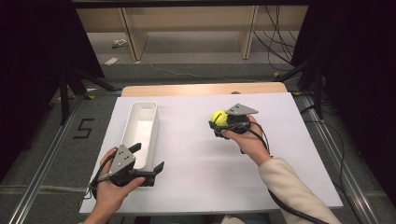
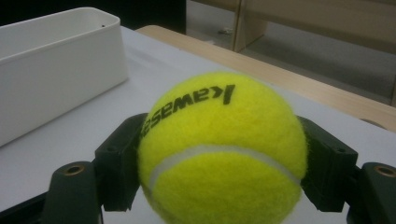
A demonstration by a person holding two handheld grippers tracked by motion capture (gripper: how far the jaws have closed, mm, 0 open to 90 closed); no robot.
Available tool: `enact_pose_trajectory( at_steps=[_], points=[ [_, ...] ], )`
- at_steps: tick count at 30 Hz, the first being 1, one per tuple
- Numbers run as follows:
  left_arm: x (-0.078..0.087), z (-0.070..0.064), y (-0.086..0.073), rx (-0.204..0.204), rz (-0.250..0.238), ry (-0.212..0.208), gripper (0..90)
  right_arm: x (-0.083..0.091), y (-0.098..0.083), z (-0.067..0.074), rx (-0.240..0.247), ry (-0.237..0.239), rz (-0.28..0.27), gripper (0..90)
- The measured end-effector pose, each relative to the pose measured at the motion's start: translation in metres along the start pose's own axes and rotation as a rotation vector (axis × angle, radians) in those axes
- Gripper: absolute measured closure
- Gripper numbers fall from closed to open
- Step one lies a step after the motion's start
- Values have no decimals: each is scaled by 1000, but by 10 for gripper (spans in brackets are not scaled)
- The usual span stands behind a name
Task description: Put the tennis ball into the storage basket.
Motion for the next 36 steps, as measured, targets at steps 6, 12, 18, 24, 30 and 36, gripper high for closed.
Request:
enact_pose_trajectory(
  at_steps=[6,12,18,24,30,36],
  points=[
    [0,0,0,-1,-1,2,0,-1,3,4,-4,6,-7,268],
    [0,0,1,-2,-3,3,0,-1,6,8,-5,12,-14,268],
    [0,0,1,-2,-3,3,0,-2,9,13,-3,21,-20,268],
    [1,0,1,-1,-5,4,0,-3,11,17,-3,26,-25,268],
    [1,0,1,-4,-2,4,0,-4,13,20,5,33,-30,268],
    [1,0,1,-3,-4,3,0,-4,15,24,5,40,-34,268]
  ],
)
Point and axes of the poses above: each handheld gripper's, and its own axes: x roughly backward along the jaws, y roughly out of its top, z roughly to its left, the point moved 5 cm from there along -x, roughly forward along the jaws, and after that the axes turned 15 degrees about -y, right-handed, at the moved point
